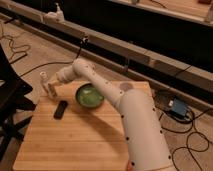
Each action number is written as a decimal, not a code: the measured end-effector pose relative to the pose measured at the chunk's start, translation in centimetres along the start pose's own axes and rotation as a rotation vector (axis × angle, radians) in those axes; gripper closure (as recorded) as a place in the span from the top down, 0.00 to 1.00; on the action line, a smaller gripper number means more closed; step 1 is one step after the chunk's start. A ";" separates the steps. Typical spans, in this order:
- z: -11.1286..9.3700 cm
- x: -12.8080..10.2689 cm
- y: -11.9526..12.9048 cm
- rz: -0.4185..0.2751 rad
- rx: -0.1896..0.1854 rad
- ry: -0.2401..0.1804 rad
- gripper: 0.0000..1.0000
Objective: Knock the bottle over
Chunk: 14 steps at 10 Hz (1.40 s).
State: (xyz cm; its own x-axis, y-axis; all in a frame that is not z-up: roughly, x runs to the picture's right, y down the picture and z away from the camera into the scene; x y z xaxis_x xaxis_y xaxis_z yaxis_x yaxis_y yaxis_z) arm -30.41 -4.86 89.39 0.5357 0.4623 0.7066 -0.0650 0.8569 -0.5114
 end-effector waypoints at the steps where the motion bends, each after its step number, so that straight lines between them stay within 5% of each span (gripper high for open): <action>1: -0.1 0.1 0.2 0.004 0.003 0.000 0.00; 5: 0.1 0.0 0.2 0.001 0.007 0.012 0.00; 10: -2.3 0.4 -3.1 -0.007 0.046 0.068 0.00; 14: -1.2 -0.2 -4.7 -0.018 0.057 0.016 0.00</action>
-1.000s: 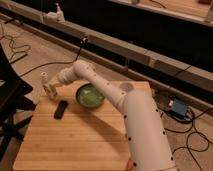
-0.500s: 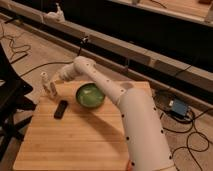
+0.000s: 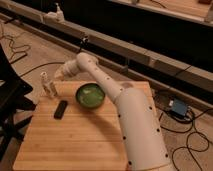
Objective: Knock the bottle over
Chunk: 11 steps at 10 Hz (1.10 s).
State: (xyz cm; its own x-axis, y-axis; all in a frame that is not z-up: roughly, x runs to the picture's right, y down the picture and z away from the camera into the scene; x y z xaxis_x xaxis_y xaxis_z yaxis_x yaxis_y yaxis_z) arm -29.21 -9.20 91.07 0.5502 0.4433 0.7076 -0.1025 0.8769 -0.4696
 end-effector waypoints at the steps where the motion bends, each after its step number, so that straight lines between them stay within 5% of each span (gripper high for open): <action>1: 1.0 -0.6 -0.3 -0.013 -0.001 -0.032 0.00; 7: 5.4 -3.5 0.2 -0.096 -0.050 -0.168 0.00; 11: 4.6 -2.5 1.9 -0.123 -0.124 -0.158 0.00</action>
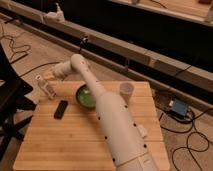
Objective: Knock the bottle over
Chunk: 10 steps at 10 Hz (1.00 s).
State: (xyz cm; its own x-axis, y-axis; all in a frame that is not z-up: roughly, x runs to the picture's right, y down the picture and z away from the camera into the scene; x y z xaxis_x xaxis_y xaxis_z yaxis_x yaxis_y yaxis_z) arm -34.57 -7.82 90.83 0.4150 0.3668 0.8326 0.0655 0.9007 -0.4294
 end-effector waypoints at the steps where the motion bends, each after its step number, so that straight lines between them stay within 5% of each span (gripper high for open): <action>1: -0.6 0.2 0.7 -0.002 -0.025 0.004 0.00; 6: -1.6 -0.2 7.1 -0.029 -0.246 -0.012 0.00; 8: -1.8 -0.2 7.8 -0.038 -0.281 -0.013 0.00; 10: -2.3 0.2 7.2 -0.038 -0.269 0.000 0.05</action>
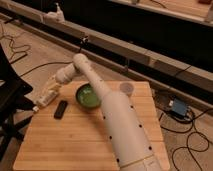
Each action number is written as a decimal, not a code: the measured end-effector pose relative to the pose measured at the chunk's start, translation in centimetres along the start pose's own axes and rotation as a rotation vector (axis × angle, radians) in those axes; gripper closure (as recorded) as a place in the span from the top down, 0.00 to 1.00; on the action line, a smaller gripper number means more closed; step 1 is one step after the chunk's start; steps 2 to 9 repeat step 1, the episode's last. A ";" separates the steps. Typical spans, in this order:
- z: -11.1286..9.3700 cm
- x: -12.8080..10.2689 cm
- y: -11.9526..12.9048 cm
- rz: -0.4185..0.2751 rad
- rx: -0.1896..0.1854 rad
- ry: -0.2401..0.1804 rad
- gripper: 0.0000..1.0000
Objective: Knock the bottle over
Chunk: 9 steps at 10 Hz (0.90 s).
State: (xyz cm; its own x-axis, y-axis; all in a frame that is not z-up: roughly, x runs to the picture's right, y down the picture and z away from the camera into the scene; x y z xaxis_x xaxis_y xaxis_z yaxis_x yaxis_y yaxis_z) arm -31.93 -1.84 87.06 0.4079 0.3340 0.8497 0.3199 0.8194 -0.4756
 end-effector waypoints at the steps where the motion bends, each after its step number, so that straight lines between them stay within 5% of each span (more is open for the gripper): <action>1: -0.1 0.1 0.0 0.002 0.002 0.000 0.07; 9: -0.1 0.1 0.0 0.002 0.002 0.000 0.07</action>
